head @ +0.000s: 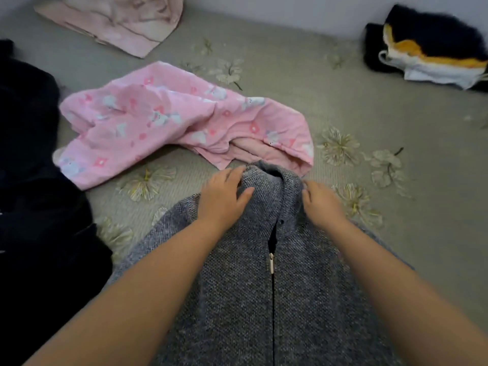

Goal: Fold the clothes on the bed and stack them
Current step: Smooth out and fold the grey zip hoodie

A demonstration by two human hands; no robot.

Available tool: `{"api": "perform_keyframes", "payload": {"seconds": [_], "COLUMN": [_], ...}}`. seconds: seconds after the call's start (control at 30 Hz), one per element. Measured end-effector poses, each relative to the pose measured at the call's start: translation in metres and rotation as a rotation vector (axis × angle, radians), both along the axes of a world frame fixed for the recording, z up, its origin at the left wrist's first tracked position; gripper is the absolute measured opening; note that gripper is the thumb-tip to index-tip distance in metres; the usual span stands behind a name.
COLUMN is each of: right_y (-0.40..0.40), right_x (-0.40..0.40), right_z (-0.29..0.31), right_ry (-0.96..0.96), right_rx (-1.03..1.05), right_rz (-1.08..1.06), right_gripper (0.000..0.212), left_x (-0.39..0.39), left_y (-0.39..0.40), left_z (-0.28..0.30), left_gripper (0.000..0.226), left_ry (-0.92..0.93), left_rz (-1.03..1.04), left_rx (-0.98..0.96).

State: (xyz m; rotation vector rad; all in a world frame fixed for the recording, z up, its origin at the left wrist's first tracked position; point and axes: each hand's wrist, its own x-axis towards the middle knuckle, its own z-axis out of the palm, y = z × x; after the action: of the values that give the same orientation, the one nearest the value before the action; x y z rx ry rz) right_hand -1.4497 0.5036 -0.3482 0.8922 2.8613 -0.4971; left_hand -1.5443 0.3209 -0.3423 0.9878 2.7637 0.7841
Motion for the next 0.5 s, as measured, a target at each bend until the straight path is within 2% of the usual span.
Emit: {"api": "perform_keyframes", "payload": {"seconds": [0.07,0.13,0.23,0.27,0.33,0.4,0.47,0.5], "right_y": [0.005,0.001,-0.019,-0.023,-0.025,-0.020,-0.018,-0.018], "right_x": [-0.019,-0.023,0.002,0.010,0.013,-0.001,-0.020,-0.026], "right_z": [-0.015,-0.025,-0.031,-0.031,-0.028,-0.025,-0.023,-0.023], "right_ry": [-0.098,-0.190,-0.305,-0.301,-0.233,-0.166,-0.282,-0.344], "right_rx": [-0.031,-0.106,-0.058,-0.048,-0.098,-0.192,-0.292,-0.344], "right_rz": [0.007,0.061,0.254,0.295,0.208,-0.040,-0.140,-0.130], "right_gripper": [0.044,0.040,0.032,0.031,0.030,0.029,0.035,0.028], "left_x": [-0.011,-0.016,-0.009,-0.004,0.005,0.007,0.003,0.000], "left_y": [0.011,0.008,-0.020,-0.029,-0.039,-0.036,-0.026,-0.020], "left_z": [-0.008,-0.018,-0.029,-0.032,-0.036,-0.038,-0.040,-0.039], "left_gripper": [0.049,0.041,0.019,0.025,0.046,0.052,0.044,0.044], "left_ry": [-0.058,-0.122,-0.224,-0.232,-0.257,-0.344,-0.459,-0.550], "left_rz": [-0.135,-0.227,-0.154,-0.135,-0.095,0.065,0.257,0.307], "left_rx": [-0.072,-0.216,-0.331,-0.366,-0.452,-0.381,-0.275,-0.265]}}
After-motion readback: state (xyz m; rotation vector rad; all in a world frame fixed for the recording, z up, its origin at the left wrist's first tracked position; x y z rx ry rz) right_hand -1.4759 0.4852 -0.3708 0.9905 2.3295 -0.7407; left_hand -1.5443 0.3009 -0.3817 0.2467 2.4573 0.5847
